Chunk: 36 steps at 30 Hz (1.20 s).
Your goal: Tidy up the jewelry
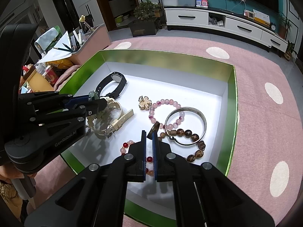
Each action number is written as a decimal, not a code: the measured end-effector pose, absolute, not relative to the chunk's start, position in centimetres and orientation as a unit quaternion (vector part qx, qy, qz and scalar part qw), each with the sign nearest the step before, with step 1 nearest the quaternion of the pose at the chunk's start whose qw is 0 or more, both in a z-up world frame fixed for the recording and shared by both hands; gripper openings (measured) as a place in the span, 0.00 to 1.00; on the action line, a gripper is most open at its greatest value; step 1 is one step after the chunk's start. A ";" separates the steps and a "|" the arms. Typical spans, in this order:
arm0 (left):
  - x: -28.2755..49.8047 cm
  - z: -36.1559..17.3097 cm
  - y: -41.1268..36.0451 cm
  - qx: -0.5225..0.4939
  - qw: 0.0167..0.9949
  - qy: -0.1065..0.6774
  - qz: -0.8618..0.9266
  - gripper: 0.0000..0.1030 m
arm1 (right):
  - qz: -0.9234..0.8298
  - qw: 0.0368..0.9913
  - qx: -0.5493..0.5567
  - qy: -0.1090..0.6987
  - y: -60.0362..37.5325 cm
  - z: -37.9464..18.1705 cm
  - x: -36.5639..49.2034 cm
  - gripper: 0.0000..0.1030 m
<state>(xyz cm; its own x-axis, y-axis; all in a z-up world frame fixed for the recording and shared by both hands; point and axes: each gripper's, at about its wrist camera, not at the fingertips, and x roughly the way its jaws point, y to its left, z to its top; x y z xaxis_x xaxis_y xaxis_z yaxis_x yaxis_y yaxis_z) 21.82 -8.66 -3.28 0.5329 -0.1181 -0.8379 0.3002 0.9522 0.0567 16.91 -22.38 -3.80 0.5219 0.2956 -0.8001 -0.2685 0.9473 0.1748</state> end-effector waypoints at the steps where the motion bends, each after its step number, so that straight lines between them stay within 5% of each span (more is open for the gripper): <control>1: 21.8 -3.3 -8.6 0.098 0.870 0.468 -0.121 0.12 | 0.160 0.873 0.015 0.461 -22.4 -3.8 16.9 0.05; 36: 21.8 -3.6 -9.4 0.112 0.867 0.470 -0.121 0.12 | 0.152 0.875 0.008 0.459 -22.6 -3.6 17.0 0.05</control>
